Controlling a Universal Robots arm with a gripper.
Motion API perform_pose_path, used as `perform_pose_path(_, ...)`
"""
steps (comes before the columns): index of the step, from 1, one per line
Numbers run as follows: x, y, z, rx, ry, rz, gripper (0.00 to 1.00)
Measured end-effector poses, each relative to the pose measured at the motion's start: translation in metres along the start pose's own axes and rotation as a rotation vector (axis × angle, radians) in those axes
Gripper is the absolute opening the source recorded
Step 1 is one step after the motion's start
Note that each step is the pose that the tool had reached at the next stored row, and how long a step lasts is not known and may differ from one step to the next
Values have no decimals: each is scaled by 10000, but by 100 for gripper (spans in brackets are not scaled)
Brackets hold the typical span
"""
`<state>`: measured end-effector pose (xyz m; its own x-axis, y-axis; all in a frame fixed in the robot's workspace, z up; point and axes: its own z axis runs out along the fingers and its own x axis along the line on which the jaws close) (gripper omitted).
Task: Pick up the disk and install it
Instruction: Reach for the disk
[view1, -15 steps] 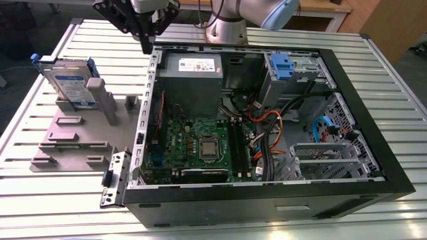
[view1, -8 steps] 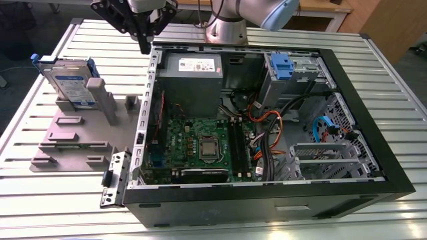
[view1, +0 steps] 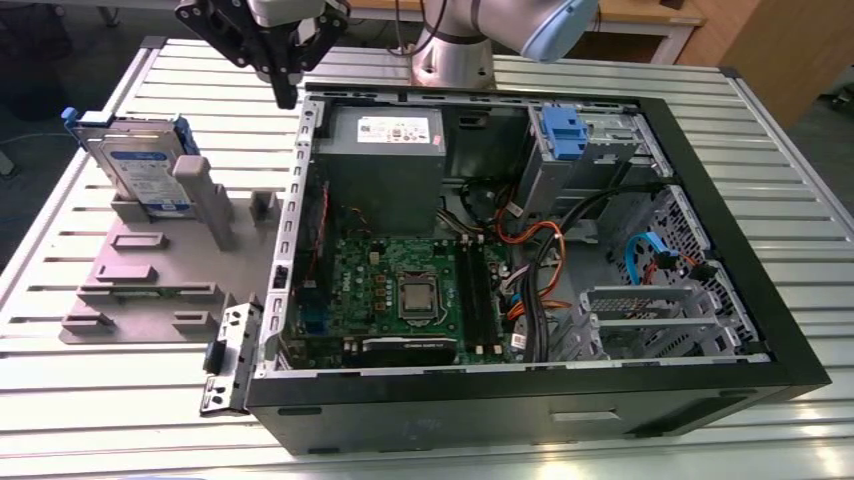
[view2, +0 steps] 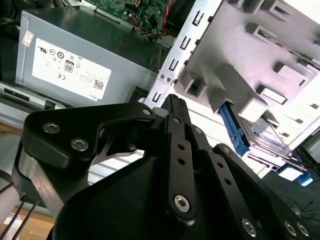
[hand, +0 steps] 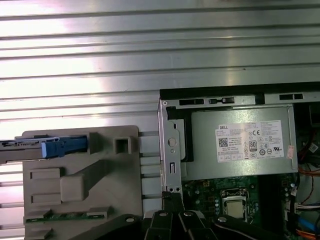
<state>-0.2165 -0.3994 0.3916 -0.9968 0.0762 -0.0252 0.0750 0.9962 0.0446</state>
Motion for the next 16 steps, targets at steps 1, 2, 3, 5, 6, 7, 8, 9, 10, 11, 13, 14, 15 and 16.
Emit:
perform_pose_path(1, 8, -1, 1, 0, 0, 0, 11)
perform_pose_path(2, 14, -2, 1, 0, 0, 0, 11)
perform_pose_path(3, 20, -2, 2, 0, 0, 1, 11)
perform_pose_path(5, 31, -4, 3, 0, 0, 1, 11)
perform_pose_path(6, 36, -4, 3, 0, 0, 0, 11)
perform_pose_path(7, 41, -5, 3, 0, 0, 0, 11)
perform_pose_path(8, 45, -5, 3, 0, 0, 1, 11)
perform_pose_path(9, 50, -5, 3, 0, 0, 1, 11)
perform_pose_path(10, 54, -6, 3, 0, 0, 0, 11)
perform_pose_path(11, 59, -7, 4, 0, 0, 0, 11)
perform_pose_path(13, 68, -7, 4, 0, 0, 0, 11)
perform_pose_path(14, 72, -8, 4, 0, 0, 0, 11)
perform_pose_path(15, 76, -8, 4, 0, 0, 1, 11)
perform_pose_path(16, 78, -8, 5, 0, 0, 0, 11)
